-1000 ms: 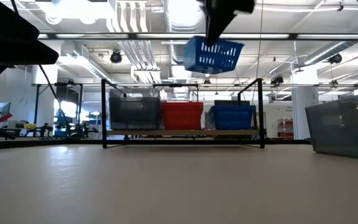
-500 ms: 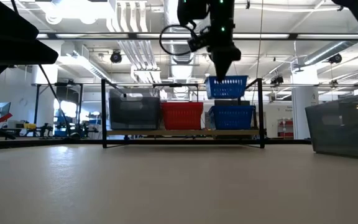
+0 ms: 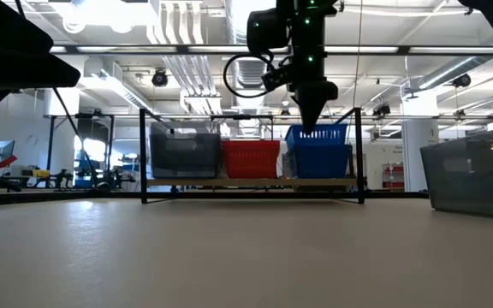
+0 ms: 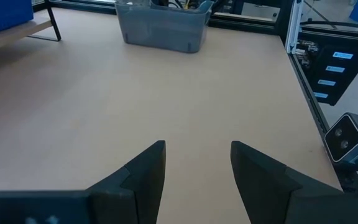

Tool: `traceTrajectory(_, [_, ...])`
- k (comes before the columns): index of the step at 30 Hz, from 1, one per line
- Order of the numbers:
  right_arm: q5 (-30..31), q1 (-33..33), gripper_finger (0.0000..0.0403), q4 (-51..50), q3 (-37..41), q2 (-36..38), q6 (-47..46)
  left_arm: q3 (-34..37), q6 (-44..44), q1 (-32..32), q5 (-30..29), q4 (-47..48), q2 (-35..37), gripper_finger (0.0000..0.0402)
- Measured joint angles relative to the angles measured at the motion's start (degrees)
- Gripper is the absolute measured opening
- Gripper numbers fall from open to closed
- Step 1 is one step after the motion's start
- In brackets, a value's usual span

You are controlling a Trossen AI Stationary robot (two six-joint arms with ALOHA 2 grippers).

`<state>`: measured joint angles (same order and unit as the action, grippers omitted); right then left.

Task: Stack baskets on shelf by color
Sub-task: Stack the blue bin on the other blue bins on the shelf, then stack the black bin on the other black bins on the shelf

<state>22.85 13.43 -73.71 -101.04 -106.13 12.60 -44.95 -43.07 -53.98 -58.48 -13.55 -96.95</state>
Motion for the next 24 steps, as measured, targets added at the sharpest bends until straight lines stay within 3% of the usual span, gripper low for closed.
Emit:
traceTrajectory(8, [-0.83,0.11,0.0032,0.83,0.05,0.0,-1.39,0.02,0.02,0.0,0.0,-0.49,0.0,0.0167])
traceTrajectory(18, [-1.0,-0.02,0.0145,0.23,0.05,0.61,-4.27,0.02,0.02,0.0,-0.02,-0.54,0.0,0.0167])
traceTrajectory(24, [-8.53,-3.11,0.0151,-0.93,0.14,3.83,-10.36,0.02,0.03,0.0,0.0,-0.56,0.0,0.0167])
